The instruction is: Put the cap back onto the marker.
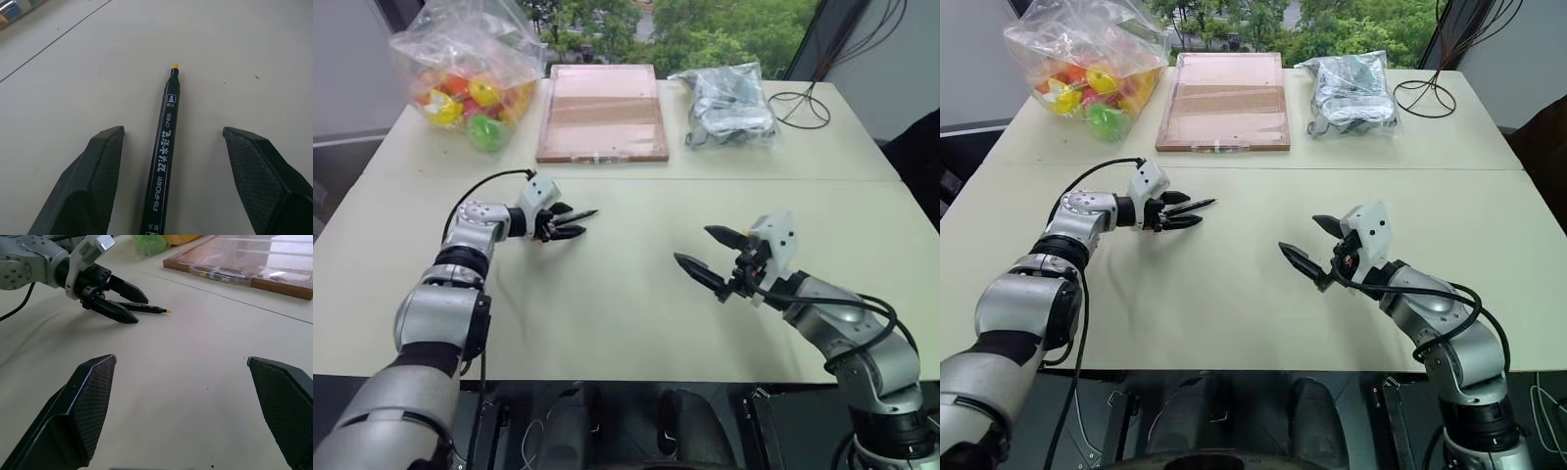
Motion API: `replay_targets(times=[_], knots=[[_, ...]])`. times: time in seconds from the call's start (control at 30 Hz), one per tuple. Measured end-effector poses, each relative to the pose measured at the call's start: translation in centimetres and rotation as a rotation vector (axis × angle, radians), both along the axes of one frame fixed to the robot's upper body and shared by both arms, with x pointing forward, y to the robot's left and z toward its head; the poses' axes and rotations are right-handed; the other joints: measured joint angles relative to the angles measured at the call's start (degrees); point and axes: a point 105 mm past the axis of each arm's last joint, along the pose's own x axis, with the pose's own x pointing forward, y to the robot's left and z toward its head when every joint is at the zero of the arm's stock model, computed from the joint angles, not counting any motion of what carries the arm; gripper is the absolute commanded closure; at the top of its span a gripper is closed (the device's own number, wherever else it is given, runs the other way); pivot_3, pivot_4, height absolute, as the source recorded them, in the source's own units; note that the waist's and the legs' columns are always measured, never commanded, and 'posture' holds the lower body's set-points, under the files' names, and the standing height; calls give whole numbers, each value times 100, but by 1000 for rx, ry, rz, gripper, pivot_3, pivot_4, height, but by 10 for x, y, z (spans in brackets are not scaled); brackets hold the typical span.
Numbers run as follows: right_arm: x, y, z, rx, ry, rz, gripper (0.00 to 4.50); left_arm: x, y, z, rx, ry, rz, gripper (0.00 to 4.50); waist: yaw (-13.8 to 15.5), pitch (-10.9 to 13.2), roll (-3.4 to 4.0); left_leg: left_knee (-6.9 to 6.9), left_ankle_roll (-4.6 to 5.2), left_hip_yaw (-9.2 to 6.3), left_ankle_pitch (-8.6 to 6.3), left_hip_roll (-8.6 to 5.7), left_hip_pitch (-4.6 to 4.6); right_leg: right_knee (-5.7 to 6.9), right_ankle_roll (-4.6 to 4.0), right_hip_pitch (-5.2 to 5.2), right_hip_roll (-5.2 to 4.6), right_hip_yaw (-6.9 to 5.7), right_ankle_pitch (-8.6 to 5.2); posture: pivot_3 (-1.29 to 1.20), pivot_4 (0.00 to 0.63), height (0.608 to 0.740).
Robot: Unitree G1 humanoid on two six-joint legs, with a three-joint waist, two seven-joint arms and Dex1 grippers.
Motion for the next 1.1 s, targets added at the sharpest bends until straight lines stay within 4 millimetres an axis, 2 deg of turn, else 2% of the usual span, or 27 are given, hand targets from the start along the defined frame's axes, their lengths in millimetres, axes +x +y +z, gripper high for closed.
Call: replay_targets(times=[0.2,0.3,0.43,0.47,0.77,0.87,0.97,1.03,1.1], knots=[[-1,1,2,5,-13,-8,55,1,-2,-1,6,6,7,1134,7,-1,-2,2,0,-3,0,0,1,0,0,4,0,-1,0,0,150,740],[0,1,2,4,-12,-16,0,2,-5,-1,4,8,6,1991,13,-2,-3,4,0,-5,0,-1,1,0,0,6,0,-3,0,0,150,740],[0,1,2,4,-12,-21,0,3,-14,-1,-23,13,6,4094,8,-2,-3,4,1,-5,0,-1,1,0,0,6,0,-3,0,0,150,740],[0,0,2,4,-12,-22,0,4,-15,-1,-25,15,9,4422,4,-2,-4,4,1,-5,0,-1,2,0,0,6,0,-3,0,0,150,740],[0,-1,1,-1,-13,-31,0,4,-14,-1,-23,7,14,4422,4,-3,-4,4,1,-5,0,-1,2,1,0,7,0,-3,0,0,150,740],[7,-6,10,-20,-75,-67,0,3,-14,2,-33,-6,-2,4422,-5,-3,-5,4,0,-4,0,-1,1,1,1,5,0,-3,0,0,150,740],[20,-27,28,-54,-156,-123,0,-3,-19,17,-94,-34,-96,4422,5,-2,-5,4,0,-4,0,-1,-2,1,1,4,0,-4,0,0,150,740],[24,-43,31,-101,-173,-146,0,-8,-19,32,-114,-69,-172,4422,2,-2,-5,4,0,-3,0,-1,0,0,1,6,0,-4,0,0,150,740],[28,-60,27,-150,-162,-153,0,-19,-18,45,-137,-108,-263,4422,-20,-3,-4,3,-1,-1,1,-1,5,0,1,8,0,-3,0,0,150,740]])
